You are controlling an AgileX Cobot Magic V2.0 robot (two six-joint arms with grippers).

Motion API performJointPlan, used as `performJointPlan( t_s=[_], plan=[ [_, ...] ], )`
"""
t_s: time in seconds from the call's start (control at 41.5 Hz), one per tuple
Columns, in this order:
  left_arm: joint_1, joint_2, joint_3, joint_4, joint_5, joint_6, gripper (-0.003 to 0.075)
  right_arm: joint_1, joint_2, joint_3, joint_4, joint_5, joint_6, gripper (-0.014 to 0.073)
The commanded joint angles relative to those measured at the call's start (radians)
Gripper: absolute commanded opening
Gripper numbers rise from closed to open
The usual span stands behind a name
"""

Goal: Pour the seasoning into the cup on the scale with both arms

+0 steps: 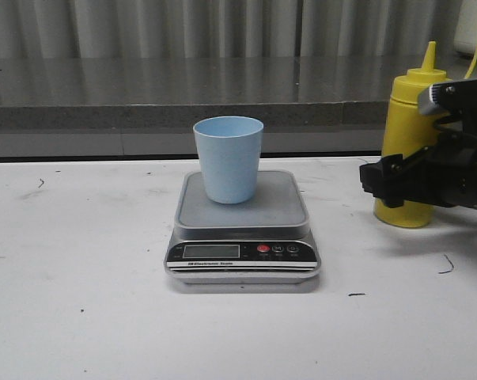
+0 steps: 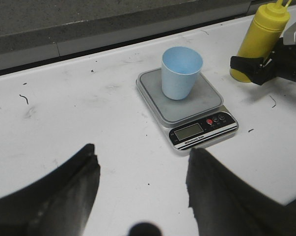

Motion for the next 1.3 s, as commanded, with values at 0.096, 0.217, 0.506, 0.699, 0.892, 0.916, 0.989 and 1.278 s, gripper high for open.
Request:
performJointPlan(
  t_s=[0.096, 0.217, 0.506, 0.699, 0.892, 0.916, 0.989, 1.278],
  plan=[
    [0.000, 0.001, -0.026, -0.006, -0.073, -0.009, 0.0386, -0.007, -0.104, 0.077, 0.015, -0.084, 0.005, 0.0601],
    [0.000, 0.001, -0.026, -0.006, -0.073, -0.009, 0.0386, -0.007, -0.154, 0.131, 0.046, -0.066, 0.005, 0.0601],
    [0.000, 0.001, -0.026, -0.006, -0.073, -0.009, 0.0386, 0.022, -0.385, 0.180, 0.053, 0.380, 0.085, 0.0601],
    [0.000, 0.001, -0.026, -0.006, -0.073, -0.009, 0.0386, 0.086, -0.620, 0.179, 0.051, 0.775, 0.164, 0.0601],
    [0.000, 0.001, -0.026, -0.006, -0.073, -0.009, 0.0386, 0.159, -0.836, 0.094, 0.051, 1.296, 0.179, 0.0601],
    [0.000, 0.001, -0.026, -0.006, -0.073, -0.009, 0.0386, 0.166, -0.860, 0.073, 0.051, 1.372, 0.179, 0.0601],
    [0.000, 0.001, -0.026, -0.006, -0.073, -0.009, 0.0386, 0.184, -0.916, 0.009, 0.051, 1.548, 0.178, 0.0601],
    [0.000, 0.001, -0.026, -0.006, -0.073, -0.009, 0.0386, 0.214, -1.168, -0.149, 0.147, 1.902, 0.012, 0.0601]
  ],
)
